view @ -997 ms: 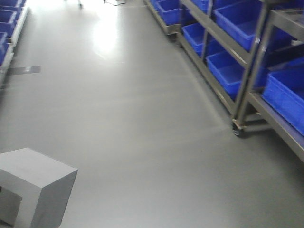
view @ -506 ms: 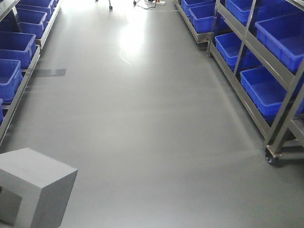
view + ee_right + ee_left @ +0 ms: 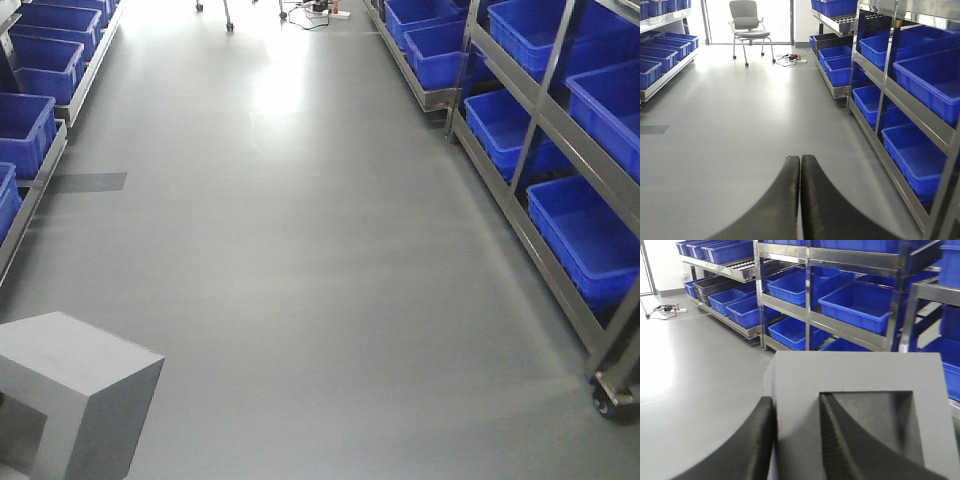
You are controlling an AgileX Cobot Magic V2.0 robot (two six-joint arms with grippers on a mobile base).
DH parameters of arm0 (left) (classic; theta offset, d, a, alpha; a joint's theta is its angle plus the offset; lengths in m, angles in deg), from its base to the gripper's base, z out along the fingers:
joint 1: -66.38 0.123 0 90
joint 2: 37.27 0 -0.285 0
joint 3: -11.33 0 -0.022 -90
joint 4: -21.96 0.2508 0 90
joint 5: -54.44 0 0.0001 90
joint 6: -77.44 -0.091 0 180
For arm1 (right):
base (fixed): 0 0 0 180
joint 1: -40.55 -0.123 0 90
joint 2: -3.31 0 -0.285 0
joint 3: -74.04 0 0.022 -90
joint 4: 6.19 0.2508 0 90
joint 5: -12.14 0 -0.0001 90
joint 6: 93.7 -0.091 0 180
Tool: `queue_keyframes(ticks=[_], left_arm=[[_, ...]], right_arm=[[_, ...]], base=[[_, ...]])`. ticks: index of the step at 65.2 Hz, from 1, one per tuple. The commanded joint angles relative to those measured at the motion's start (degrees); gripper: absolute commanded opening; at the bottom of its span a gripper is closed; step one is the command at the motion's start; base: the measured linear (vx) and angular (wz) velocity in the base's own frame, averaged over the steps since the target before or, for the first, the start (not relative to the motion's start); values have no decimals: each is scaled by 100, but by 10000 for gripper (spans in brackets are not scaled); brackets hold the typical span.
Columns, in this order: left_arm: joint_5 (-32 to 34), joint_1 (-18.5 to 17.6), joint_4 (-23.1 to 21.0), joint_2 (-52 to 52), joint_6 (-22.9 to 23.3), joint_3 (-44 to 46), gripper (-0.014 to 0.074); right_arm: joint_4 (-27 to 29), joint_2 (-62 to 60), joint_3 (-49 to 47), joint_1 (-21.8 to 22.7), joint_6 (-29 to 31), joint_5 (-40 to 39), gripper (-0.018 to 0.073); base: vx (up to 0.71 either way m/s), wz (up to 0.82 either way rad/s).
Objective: Sort gray base to blue bin
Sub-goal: 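Drive down the aisle between blue bin shelves carrying the block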
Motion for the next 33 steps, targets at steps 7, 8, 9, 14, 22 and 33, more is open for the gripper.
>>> queue_keyframes(ticks=[7,8,9,14,22,33], left_arm=[[599,-31,-95,-46,26,173,-6],[599,-31,-95,-46,26,173,-6],[599,-31,-95,-46,26,173,-6],[599,-31,-95,-46,26,173,-6],[599,-31,-95,-46,26,173,-6],[599,-31,-95,-46,26,173,-6]], right_arm=[[-35,-66,83,26,31,-428,-9],[-35,-66,83,26,31,-428,-9],[-35,-66,83,26,31,-428,-9],[-35,-66,83,26,31,-428,-9],[-35,-66,83,26,31,-428,-9],[-35,-66,83,26,31,-428,-9]], base=[[49,5],[50,8],[50,8],[50,9],[51,12],[50,13]])
